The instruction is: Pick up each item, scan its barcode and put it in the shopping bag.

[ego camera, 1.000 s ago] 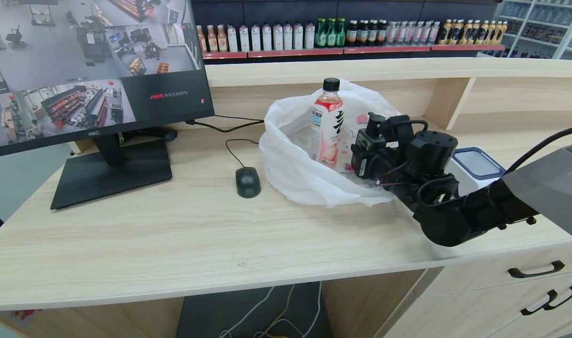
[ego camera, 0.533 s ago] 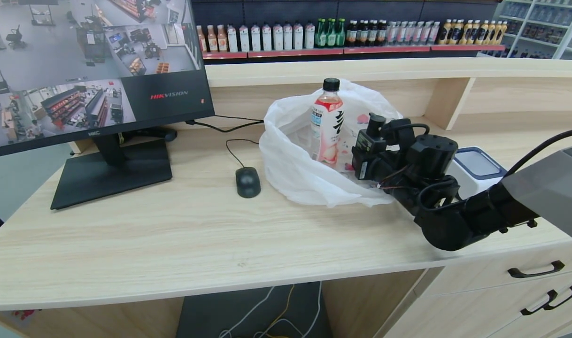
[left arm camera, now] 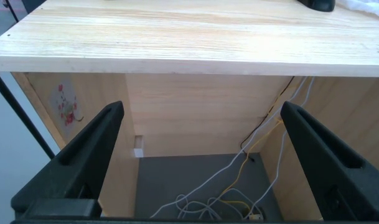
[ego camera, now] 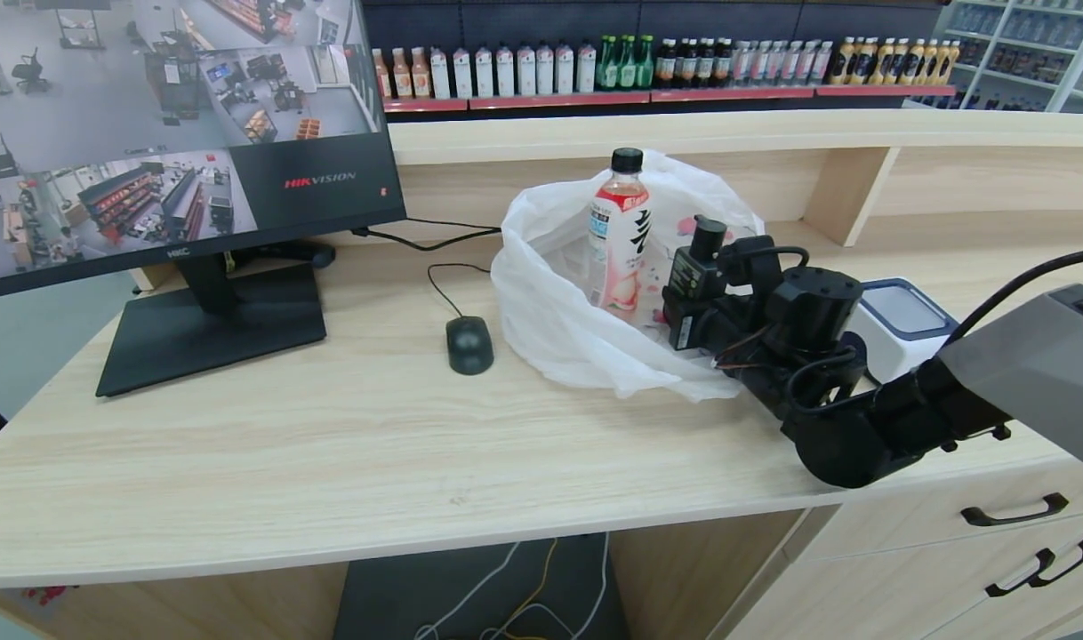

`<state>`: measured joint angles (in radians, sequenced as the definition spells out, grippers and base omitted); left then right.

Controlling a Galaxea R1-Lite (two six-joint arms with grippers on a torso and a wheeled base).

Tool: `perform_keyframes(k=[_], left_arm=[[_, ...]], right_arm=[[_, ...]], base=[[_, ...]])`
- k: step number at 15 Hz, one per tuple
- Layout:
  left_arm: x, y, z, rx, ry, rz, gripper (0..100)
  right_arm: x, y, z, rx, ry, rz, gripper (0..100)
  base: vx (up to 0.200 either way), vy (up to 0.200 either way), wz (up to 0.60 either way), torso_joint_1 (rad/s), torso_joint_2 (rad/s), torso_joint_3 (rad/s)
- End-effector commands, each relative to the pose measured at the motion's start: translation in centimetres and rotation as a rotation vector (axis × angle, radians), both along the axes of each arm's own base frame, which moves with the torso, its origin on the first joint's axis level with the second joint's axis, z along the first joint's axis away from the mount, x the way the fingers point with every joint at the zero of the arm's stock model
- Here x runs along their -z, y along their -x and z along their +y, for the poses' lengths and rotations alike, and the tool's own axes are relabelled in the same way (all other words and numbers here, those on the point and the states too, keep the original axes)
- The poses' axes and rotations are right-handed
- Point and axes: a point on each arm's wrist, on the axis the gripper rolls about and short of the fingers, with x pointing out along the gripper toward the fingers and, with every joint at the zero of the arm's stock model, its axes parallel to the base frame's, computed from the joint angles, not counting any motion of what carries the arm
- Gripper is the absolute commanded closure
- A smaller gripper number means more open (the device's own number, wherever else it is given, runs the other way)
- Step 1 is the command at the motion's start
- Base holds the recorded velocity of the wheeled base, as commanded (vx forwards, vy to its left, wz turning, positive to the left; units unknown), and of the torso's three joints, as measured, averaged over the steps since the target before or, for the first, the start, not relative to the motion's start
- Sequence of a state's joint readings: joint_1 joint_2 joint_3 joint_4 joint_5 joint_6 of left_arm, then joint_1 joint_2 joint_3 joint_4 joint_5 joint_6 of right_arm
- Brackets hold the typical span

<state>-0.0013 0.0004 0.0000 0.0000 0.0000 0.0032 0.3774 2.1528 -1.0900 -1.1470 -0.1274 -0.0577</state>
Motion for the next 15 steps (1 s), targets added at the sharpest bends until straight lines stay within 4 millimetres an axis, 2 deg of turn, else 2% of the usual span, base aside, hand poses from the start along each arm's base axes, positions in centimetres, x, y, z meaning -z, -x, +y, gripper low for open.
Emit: perform_keyframes(k=[1, 9, 10, 15], left_arm=[[0.0, 0.0, 0.0, -0.001, 0.0, 0.0, 0], [0.0, 0.0, 0.0, -0.001, 0.0, 0.0, 0], [0.0, 0.0, 0.0, 0.0, 0.0, 0.0, 0], [0.0, 0.0, 0.0, 0.0, 0.0, 0.0, 0]], right_arm=[[0.1, 0.0, 0.1, -0.002, 0.001, 0.001, 100], [-0.8, 0.5, 0.2, 0.019, -0.031, -0.014, 100], [-0.8, 0.5, 0.2, 0.019, -0.03, -0.013, 0], [-2.4, 3.0, 0.6, -0.005, -0.035, -0.023, 0]], base=[[0.0, 0.0, 0.0, 0.0, 0.0, 0.0], [0.0, 0.0, 0.0, 0.0, 0.0, 0.0], [0.0, 0.0, 0.0, 0.0, 0.0, 0.0], [0.0, 0.0, 0.0, 0.0, 0.0, 0.0]])
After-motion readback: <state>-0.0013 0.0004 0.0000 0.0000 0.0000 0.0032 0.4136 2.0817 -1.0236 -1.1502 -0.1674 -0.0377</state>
